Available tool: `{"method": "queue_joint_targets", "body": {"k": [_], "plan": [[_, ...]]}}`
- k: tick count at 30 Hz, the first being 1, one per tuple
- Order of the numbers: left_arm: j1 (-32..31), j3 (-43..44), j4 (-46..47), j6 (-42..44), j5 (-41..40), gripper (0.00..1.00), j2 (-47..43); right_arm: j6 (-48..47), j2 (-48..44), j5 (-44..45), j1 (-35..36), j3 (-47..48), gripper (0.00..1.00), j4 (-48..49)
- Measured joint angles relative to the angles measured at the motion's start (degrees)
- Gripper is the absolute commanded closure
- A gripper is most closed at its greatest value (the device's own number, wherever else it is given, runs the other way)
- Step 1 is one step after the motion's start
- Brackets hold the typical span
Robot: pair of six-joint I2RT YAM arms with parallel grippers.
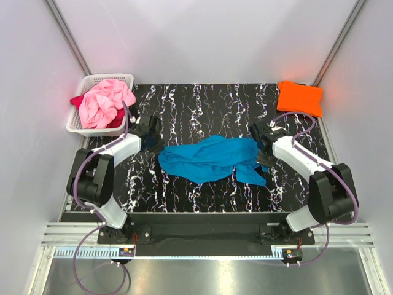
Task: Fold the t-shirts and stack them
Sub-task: Flatten the tshirt out
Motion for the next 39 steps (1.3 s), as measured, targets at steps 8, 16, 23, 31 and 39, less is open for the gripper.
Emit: {"method": "queue_joint_targets", "body": {"k": [8,16,23,31,39], "plan": [[0.00,0.72,-4.26,1.49,-2.58,0.87,-6.19,0.00,0.07,-0.02,0.00,0.02,1.00,0.09],[0.00,1.27,-5.27,1.81,-3.26,1.00,-7.28,-0.02,0.11,-0.02,0.00,0.02,1.00,0.42],[-0.02,1.16,-5.86,1.86,-3.23,1.00,-8.17,0.00,0.11,0.07,0.00,0.02,1.00,0.42],[-0.52,0.09,-9.44,1.84,-4.39,1.00,-19.98,0.11,0.09,0.57,0.00,0.02,1.00,0.39],[-0.57,-3.76,-15.56,1.14,-8.00,1.00,-32.22,2.12,-0.74,0.92,0.00,-1.64,1.00,-0.28]]}}
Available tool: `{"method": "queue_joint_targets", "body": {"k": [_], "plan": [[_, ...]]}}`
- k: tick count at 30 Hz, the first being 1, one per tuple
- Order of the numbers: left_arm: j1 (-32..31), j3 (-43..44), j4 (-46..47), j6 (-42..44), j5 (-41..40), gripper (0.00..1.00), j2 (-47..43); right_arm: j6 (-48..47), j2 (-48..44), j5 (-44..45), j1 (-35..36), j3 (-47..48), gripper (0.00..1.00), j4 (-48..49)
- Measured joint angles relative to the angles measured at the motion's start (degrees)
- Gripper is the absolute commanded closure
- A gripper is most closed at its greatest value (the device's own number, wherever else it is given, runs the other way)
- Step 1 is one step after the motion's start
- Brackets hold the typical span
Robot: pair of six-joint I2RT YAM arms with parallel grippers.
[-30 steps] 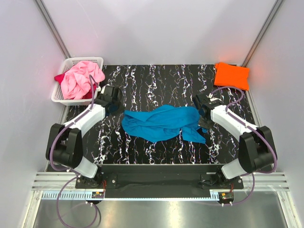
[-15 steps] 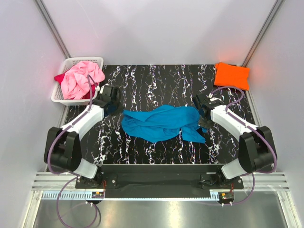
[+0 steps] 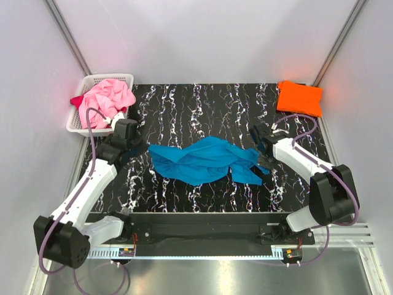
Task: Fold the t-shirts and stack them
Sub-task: Flatten the tshirt out
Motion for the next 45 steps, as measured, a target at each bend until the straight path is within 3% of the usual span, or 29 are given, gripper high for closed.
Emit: {"method": "queue_joint_targets", "body": {"k": [12,17,20,35,41,45], "plan": [[0.00,-0.04,-5.92,-1.36,-3.28,1.00,-4.96,1.14,-0.15,1.88,0.00,-0.55,1.00,-1.33],[0.00,-0.07,-6.99,-1.97,-4.28,1.00,-5.25,1.57,-0.13,4.85,0.00,0.35,0.78,-2.51],[0.00,0.02,-7.06,-2.23,-4.70,1.00,-5.46,1.86,-0.13,6.99,0.00,2.27,0.71,-3.50],[0.00,1.49,-13.68,-6.64,-14.32,1.00,-10.03,1.95,4.46,13.07,-0.04,7.21,0.72,-5.51],[0.00,2.95,-15.54,-7.63,-17.35,1.00,-11.39,1.44,5.64,9.05,-0.04,8.15,0.75,-5.51],[0.00,2.97,-16.11,-7.89,-17.73,1.00,-11.19,1.46,1.97,4.61,-0.04,3.17,0.75,-3.37]]}}
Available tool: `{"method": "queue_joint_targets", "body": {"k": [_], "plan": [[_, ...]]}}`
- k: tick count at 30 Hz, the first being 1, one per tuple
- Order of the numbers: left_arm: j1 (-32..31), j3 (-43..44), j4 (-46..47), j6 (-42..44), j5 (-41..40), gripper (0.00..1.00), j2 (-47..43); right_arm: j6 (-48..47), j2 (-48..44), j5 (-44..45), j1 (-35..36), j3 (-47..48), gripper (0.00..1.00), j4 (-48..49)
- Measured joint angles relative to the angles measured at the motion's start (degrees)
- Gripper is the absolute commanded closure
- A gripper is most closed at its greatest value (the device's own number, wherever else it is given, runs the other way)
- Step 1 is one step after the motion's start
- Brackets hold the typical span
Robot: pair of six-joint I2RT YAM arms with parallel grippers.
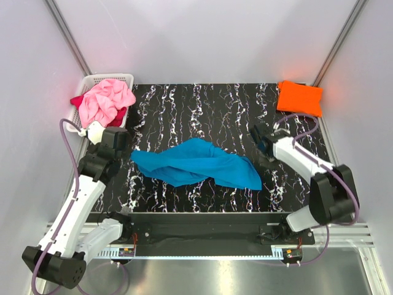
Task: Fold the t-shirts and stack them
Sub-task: Flatten the tshirt out
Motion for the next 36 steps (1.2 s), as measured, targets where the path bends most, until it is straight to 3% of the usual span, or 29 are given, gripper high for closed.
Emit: {"method": "queue_joint_targets", "body": {"k": [7,10,16,36], "plan": [[0.00,-0.02,-0.22,-0.46,0.31,1.00,1.51,1.51,-10.19,-11.23,2.05,-13.11,0.70,2.03],[0.00,-0.02,-0.17,-0.46,0.72,1.00,1.88,3.06,-13.62,-15.06,4.17,-15.41,0.64,2.49],[0.00,-0.15,0.90,-0.37,2.25,1.00,2.51,5.40,-15.67,-18.69,5.38,-18.01,0.61,5.16],[-0.11,-0.15,2.43,1.09,3.76,1.00,3.15,8.74,-7.93,-14.36,7.43,-16.37,0.62,5.99]]}}
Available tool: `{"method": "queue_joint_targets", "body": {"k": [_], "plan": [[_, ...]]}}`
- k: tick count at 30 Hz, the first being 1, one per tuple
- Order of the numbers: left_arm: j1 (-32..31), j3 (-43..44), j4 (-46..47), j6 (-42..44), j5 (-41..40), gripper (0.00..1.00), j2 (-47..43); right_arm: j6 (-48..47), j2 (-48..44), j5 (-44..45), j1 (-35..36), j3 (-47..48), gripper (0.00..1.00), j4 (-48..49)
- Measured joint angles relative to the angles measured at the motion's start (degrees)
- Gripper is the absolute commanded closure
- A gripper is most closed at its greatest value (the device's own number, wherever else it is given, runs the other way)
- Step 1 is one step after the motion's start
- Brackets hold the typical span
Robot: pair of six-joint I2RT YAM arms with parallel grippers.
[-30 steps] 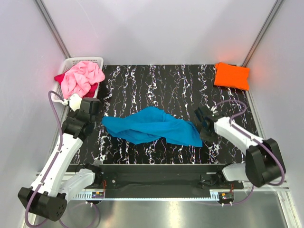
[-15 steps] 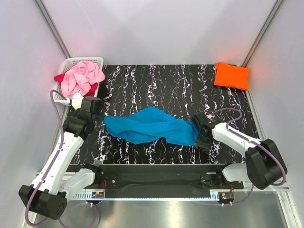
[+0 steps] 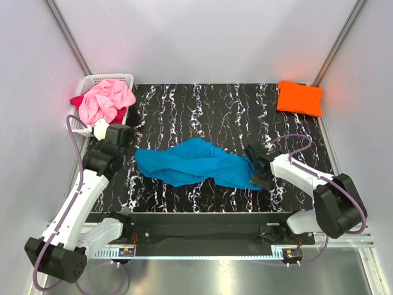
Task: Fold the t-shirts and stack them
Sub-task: Flatten the tshirt out
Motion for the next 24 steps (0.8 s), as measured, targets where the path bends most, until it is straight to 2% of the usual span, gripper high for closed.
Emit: {"method": "queue_joint_targets", "body": {"k": [7,24], "plan": [[0.00,0.00,0.35,0.07,0.42,1.00,0.48,0.02,-1.11,1.88,0.02,1.42,0.62,-1.03],[0.00,0.00,1.03,1.22,1.09,1.00,0.46,-0.42,7.50,2.99,0.02,3.50,0.62,-0.87]]}}
